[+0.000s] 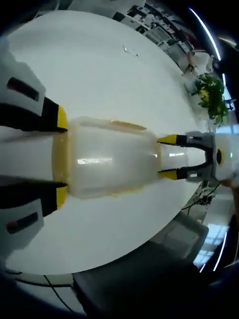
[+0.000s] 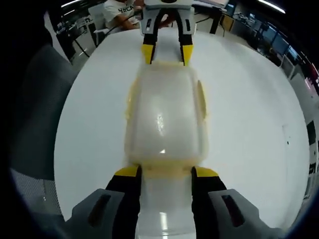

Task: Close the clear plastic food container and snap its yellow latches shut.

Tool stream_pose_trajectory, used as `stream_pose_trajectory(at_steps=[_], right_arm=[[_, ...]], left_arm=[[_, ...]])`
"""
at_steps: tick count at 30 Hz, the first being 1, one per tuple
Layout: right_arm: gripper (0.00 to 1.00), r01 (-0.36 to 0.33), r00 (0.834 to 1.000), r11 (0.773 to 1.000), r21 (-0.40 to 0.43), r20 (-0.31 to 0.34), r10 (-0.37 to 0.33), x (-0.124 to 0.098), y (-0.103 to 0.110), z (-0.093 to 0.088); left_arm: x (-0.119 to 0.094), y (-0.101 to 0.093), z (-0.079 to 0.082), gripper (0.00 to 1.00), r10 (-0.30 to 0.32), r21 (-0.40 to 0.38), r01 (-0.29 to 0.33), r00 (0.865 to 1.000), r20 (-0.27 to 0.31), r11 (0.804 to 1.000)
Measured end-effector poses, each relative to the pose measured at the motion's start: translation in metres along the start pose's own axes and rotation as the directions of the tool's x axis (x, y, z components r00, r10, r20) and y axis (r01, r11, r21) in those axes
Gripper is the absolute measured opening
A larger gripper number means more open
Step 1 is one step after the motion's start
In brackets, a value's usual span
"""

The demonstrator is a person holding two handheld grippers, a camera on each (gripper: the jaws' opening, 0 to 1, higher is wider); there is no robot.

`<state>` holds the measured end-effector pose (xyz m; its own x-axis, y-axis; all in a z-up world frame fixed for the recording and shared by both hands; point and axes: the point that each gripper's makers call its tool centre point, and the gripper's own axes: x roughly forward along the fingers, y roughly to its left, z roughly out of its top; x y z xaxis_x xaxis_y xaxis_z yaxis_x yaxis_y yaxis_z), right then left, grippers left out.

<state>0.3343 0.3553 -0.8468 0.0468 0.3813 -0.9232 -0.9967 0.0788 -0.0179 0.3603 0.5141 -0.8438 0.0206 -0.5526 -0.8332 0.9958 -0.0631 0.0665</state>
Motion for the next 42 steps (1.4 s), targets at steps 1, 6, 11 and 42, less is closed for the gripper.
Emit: stream_pose_trajectory(at_steps=[1,6,11,42], right_arm=[[0.38,-0.002,1.000,1.000,-0.002,-0.005,0.002,0.001,0.000,0.000],[0.37,-0.010,1.000,1.000,0.009,-0.011,0.011,0.003,-0.001,0.000],[0.36,-0.009,1.000,1.000,0.007,-0.027,0.009,0.004,-0.001,0.000],[0.37,-0.059,0.998,0.998,-0.024,0.003,0.059,-0.009,-0.002,-0.005]], left_arm=[[0.000,0.000,0.000,0.34,-0.002,-0.005,0.002,1.000,0.000,1.000],[0.001,0.000,0.000,0.33,-0.014,-0.014,0.014,1.000,0.000,1.000],[0.002,-0.002,-0.001,0.32,-0.030,-0.087,0.029,0.999,-0.014,0.996],[-0.006,-0.011,0.012,0.33,-0.004,-0.143,0.003,1.000,-0.009,0.990]])
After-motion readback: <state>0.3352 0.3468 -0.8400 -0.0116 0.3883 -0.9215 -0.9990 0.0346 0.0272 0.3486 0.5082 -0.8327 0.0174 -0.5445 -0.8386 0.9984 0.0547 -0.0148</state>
